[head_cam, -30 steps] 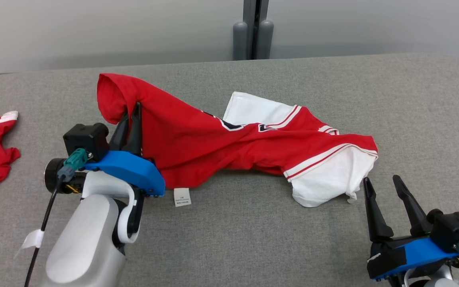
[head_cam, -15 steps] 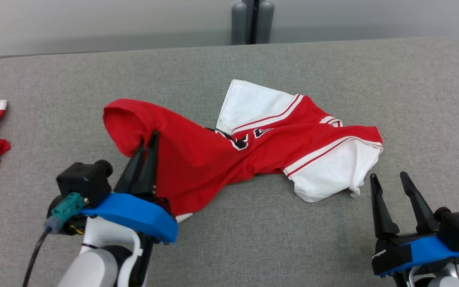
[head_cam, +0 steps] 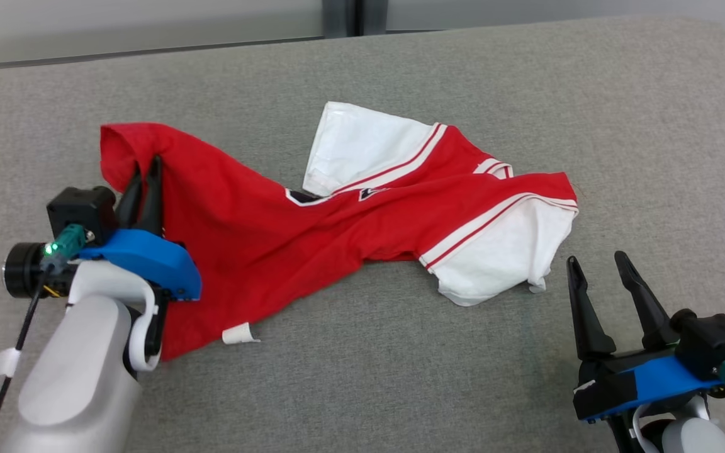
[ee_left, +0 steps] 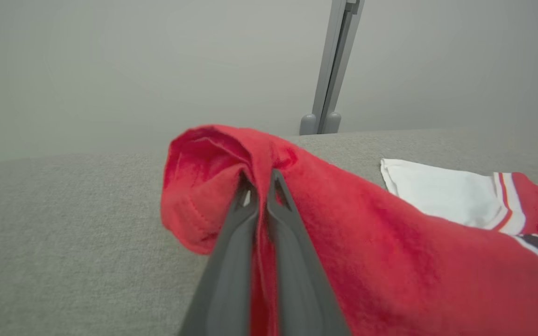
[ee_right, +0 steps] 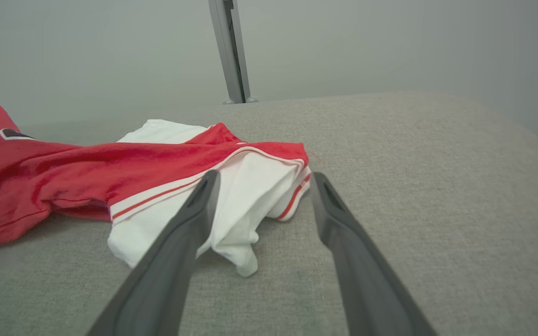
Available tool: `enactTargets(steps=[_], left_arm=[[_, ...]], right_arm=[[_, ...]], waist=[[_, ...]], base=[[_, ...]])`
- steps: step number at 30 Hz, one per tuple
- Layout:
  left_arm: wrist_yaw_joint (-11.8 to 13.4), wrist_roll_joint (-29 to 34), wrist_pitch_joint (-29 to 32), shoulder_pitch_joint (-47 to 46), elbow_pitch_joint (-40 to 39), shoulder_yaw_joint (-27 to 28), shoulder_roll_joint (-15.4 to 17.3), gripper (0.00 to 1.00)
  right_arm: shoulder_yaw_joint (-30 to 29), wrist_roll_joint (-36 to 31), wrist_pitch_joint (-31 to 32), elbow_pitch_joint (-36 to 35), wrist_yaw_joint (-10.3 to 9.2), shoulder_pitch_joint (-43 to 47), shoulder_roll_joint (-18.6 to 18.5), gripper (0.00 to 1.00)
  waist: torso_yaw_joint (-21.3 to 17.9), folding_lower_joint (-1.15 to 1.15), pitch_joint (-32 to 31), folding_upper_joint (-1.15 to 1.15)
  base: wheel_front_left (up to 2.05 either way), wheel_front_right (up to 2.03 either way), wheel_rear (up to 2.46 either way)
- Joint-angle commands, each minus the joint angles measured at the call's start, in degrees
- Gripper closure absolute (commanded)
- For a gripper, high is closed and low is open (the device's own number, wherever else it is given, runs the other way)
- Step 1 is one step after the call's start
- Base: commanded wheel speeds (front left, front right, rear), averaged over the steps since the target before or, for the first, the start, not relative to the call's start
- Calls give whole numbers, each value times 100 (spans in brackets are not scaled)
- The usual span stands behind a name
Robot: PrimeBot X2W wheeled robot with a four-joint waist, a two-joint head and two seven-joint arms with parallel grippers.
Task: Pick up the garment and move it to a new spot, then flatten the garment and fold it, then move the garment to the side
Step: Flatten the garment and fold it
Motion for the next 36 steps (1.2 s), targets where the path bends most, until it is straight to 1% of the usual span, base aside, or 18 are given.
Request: enactTargets(steps=[1,3,4,5,9,13,16,22,25,31,36], left_arm=[[-40,27,-83,-138,184,12,12,100],[-103,-3,-223,-324,541,36,-8,100],[-122,-26,-277,-394,699,46,-33,80],[-145,-23,-345,-448,832,47,-44,0],[-209,-69,-759,-456,1171,88,-132,0],[-310,-304,-1033,-217,1230,338,-313,0],[-391,-366,-1099,27,960,588,-396,0],[-544,-15,-1101,994,-232,1107,-665,0],[-628,191,-1102,1511,-608,1245,-845,0],[-678,547,-1099,2376,-826,1339,-1013,0],[-685,772,-1100,2847,-829,1466,-1002,0]], right_arm=[[15,26,-15,9,1,-73,-11,0],[15,43,-35,28,1,-74,-12,0],[18,45,-44,43,1,-77,-11,0],[18,52,-51,65,1,-77,-11,0],[4,88,-76,140,1,-60,-11,0],[-15,113,-90,197,1,-26,-12,0],[-45,118,-64,248,1,21,-11,0],[-145,170,16,382,1,179,-11,0],[-213,199,108,453,1,277,-13,0],[-274,135,217,645,1,511,-14,0],[-351,150,249,688,1,689,-12,0]], waist=[[-37,-1,5,-1],[-81,-1,10,-1],[-93,-1,4,-1],[-103,-1,-15,-1],[-67,-1,-130,-1],[48,-1,-313,-1],[133,-1,-481,-1],[317,-1,-851,-1],[401,-1,-1017,-1],[485,-1,-1446,-1],[544,-1,-1690,-1]], base=[[0,0,0],[0,0,0],[0,0,0],[0,0,0],[0,0,0],[0,0,0],[0,0,0],[0,0,0],[0,0,0],[0,0,0],[0,0,0]])
